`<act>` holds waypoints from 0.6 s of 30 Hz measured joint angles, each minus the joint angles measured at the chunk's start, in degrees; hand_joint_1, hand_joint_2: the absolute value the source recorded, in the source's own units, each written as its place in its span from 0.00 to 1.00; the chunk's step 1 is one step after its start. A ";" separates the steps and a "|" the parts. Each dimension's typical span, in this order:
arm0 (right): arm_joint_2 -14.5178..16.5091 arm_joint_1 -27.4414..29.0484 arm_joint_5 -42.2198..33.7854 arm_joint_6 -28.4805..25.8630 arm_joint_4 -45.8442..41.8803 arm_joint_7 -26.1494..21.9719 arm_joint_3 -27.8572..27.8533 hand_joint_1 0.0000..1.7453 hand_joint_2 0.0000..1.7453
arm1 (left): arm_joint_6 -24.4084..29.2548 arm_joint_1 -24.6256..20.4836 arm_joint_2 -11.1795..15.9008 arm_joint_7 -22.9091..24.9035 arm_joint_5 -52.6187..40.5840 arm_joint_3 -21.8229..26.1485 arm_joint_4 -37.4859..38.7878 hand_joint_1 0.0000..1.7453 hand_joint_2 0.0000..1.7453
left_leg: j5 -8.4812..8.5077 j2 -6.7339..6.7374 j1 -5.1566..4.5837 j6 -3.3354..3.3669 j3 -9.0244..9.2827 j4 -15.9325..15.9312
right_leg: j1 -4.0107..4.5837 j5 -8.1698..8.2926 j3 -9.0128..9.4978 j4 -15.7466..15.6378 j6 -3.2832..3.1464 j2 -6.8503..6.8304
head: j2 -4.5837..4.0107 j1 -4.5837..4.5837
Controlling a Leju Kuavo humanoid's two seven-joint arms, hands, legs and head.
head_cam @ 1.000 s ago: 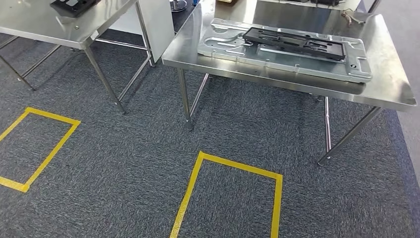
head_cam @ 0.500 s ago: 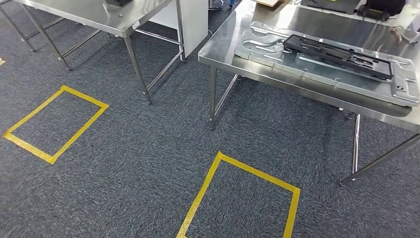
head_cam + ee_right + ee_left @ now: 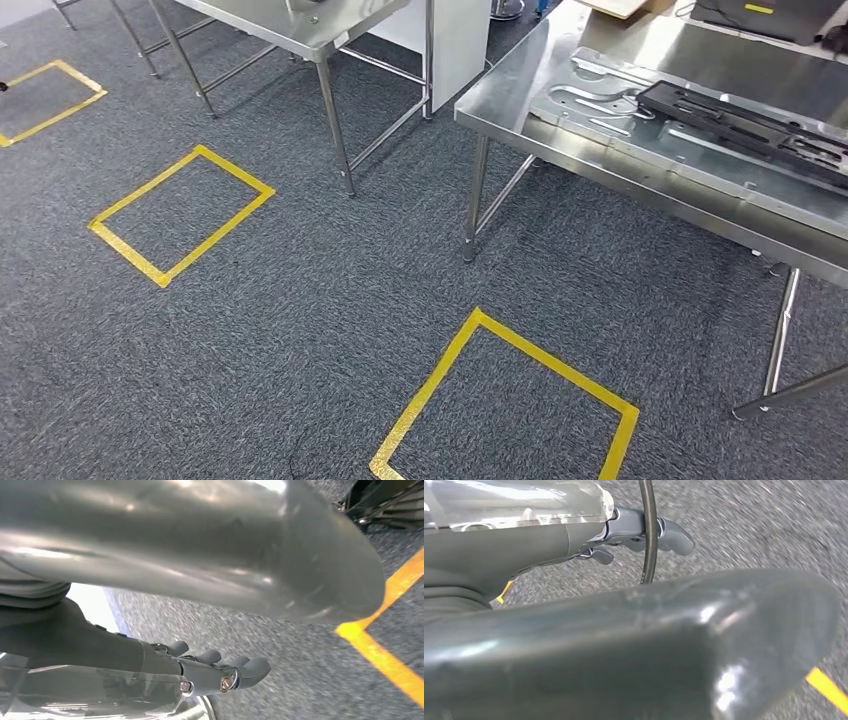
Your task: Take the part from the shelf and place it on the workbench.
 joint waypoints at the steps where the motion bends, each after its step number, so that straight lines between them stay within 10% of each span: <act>1: -0.01 -0.09 0.04 0.07 0.02 -0.11 0.00 0.00 0.00 | 0.01 0.07 0.00 0.00 -0.01 0.01 0.00 0.00 0.00 | 1.53 0.43 0.02 0.03 1.63 -2.77 | -0.02 -0.06 0.09 0.01 0.09 -0.58 | 0.00 -0.01; 4: -0.02 -0.40 0.28 0.29 0.16 -0.43 0.00 0.00 0.00 | 0.02 -0.01 0.00 -0.03 -0.08 0.03 0.00 0.00 0.00 | 6.26 4.13 -0.56 1.01 8.23 -15.15 | 0.43 -0.59 0.73 0.19 1.24 -3.84 | 0.00 0.02; 6: -0.02 -0.71 0.35 0.28 0.19 -0.45 -0.01 0.00 0.00 | 0.02 0.17 -0.01 -0.04 -0.09 0.07 0.00 0.00 0.00 | 6.64 4.03 -0.69 1.78 8.78 -16.86 | 0.48 -0.84 1.10 0.22 2.03 -4.93 | 0.00 0.03; 12: 0.21 -0.72 0.41 0.31 0.33 -0.48 -0.16 0.00 0.00 | 0.02 0.09 -0.12 -0.07 -0.11 0.20 -0.01 0.00 0.00 | 7.55 0.31 -0.70 3.30 8.53 -17.38 | 0.04 -8.39 -5.46 14.18 2.69 2.02 | 0.00 0.03; 14: 0.25 -0.69 0.44 0.28 0.45 -0.47 -0.26 0.00 0.00 | 0.02 0.12 -0.13 -0.07 -0.13 0.29 -0.01 0.00 0.00 | 7.55 -1.25 -0.78 3.31 8.53 -17.25 | 0.04 -6.79 -6.02 14.48 2.56 2.27 | 0.00 0.02; 18: 0.25 -0.79 0.67 0.24 0.73 -0.78 -0.40 0.00 0.00 | 0.10 0.01 -0.13 -0.18 -0.18 0.39 0.00 0.00 0.00 | 7.32 -4.25 -0.78 2.65 8.30 -16.54 | -0.15 -0.44 -1.02 2.35 1.93 6.05 | 0.00 0.02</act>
